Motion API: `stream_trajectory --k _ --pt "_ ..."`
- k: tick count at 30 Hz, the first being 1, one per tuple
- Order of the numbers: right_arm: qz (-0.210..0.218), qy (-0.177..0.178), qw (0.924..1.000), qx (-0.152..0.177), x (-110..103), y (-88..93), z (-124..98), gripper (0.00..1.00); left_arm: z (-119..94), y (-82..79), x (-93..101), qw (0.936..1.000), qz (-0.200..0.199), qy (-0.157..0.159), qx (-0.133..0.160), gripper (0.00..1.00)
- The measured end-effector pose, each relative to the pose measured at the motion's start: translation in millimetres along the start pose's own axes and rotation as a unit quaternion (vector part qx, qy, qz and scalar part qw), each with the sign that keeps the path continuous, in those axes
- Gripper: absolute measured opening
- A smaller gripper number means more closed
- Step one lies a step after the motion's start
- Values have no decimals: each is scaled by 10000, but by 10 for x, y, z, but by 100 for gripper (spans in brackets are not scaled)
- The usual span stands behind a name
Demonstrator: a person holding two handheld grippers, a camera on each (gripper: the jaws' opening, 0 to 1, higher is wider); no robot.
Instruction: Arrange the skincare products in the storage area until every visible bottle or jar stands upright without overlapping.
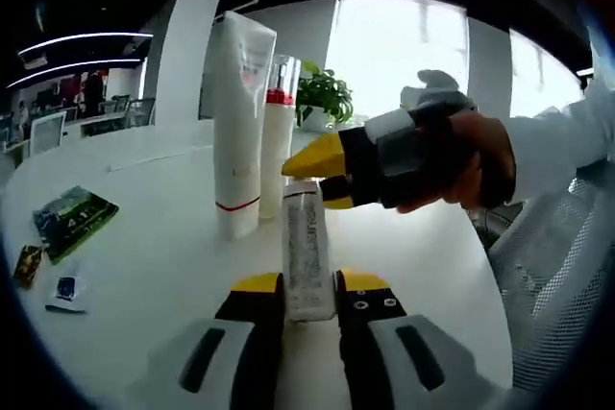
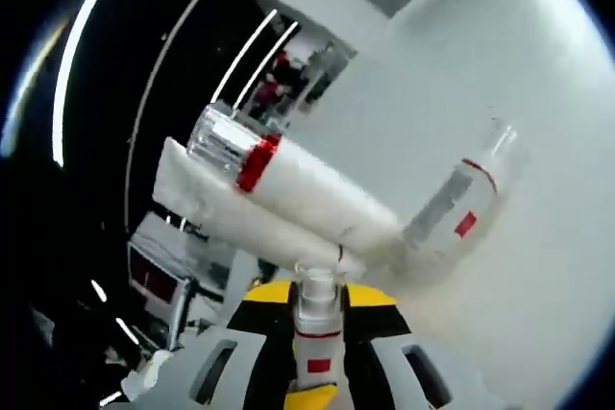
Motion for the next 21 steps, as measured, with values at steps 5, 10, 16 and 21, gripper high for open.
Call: stream_trajectory --k 5,10,16,21 --pt "-1316 1 9913 6 -222 -102 47 11 121 -56 -68 9986 348 -376 -107 19" --pt "-2490 49 9684 -107 -421 -111 92 11 213 -86 -181 9972 434 -582 -198 20" --pt "-3615 125 9318 -314 -568 -43 154 11 232 -57 -210 9946 669 -709 -359 21" --pt "-3660 161 9298 -345 -552 -38 163 11 221 -20 -248 9929 731 -814 -459 27"
Point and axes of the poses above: the point that each gripper's makers call its tool centre point, and the gripper's own axes: z roughly forward along the fingers, x roughly to its right, y roughly out of its underside, the point moved 1 cm from there along -z, roughly backward along the fingers, and after that the axes turned 14 degrees about -y, right-handed, at the moved point
